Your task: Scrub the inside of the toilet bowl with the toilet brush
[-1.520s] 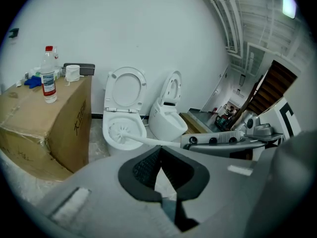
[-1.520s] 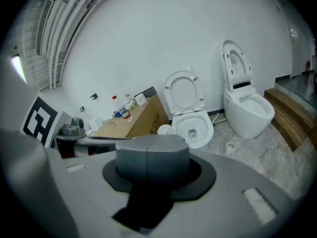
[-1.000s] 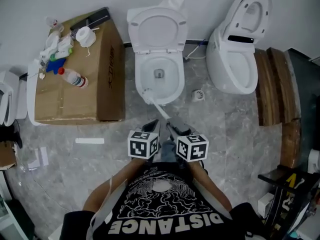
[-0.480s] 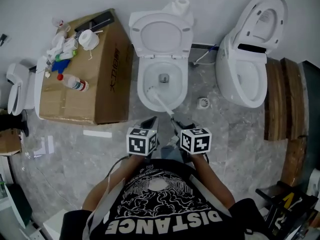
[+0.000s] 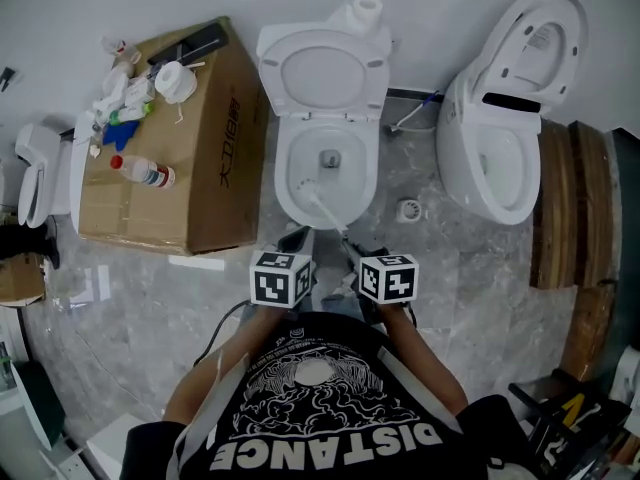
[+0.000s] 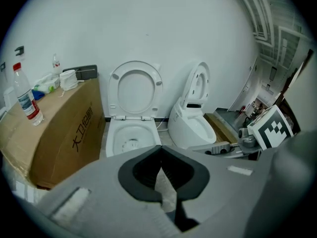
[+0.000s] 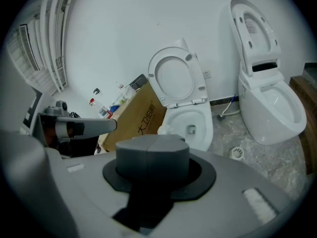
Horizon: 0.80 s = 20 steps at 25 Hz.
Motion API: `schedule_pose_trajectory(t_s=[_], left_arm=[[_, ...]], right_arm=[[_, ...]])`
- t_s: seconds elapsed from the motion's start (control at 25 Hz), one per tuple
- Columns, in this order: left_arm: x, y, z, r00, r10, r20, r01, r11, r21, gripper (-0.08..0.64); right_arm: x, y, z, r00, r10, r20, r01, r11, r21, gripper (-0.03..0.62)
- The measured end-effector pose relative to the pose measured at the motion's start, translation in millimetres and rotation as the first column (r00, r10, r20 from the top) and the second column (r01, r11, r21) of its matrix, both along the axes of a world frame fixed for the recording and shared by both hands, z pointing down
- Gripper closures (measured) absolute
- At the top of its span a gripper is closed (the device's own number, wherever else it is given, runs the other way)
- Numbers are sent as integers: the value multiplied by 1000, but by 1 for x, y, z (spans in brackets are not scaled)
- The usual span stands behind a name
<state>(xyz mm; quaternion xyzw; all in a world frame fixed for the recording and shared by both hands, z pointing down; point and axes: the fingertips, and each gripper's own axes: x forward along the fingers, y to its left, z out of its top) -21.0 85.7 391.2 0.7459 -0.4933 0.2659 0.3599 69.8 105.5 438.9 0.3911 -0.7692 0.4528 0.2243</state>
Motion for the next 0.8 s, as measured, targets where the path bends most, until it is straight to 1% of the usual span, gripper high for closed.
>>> schedule_pose_trajectory(t_s=[0.2,0.28,0.36,0.48,0.6,0.8], left_arm=[[-11,-17,23,1000,28,1,-28,999,-43,561],[-14,-25,31,999,32,-17,-33,998,-61,561],[-20,-32,39,999,44,-32,-46,995,-85,561],[-27,-44,52,997,73,-25,-76,989,-124,561],[-34,-54,68,995,102,-15,-103,981,-163,561],[-41,-74,91,988,156,0,-153,969,-194,561]], right_arm=[[-12,-6,29,999,-16,-31,14,999,-51,440],[-17,-9,41,999,-17,-45,14,997,-75,440],[-23,-12,51,999,0,-47,-5,995,-99,440],[-32,-18,66,998,34,-48,-41,990,-138,440],[-40,-26,83,998,50,-49,-58,983,-174,440],[-50,-47,113,996,64,-68,-78,974,-211,440]])
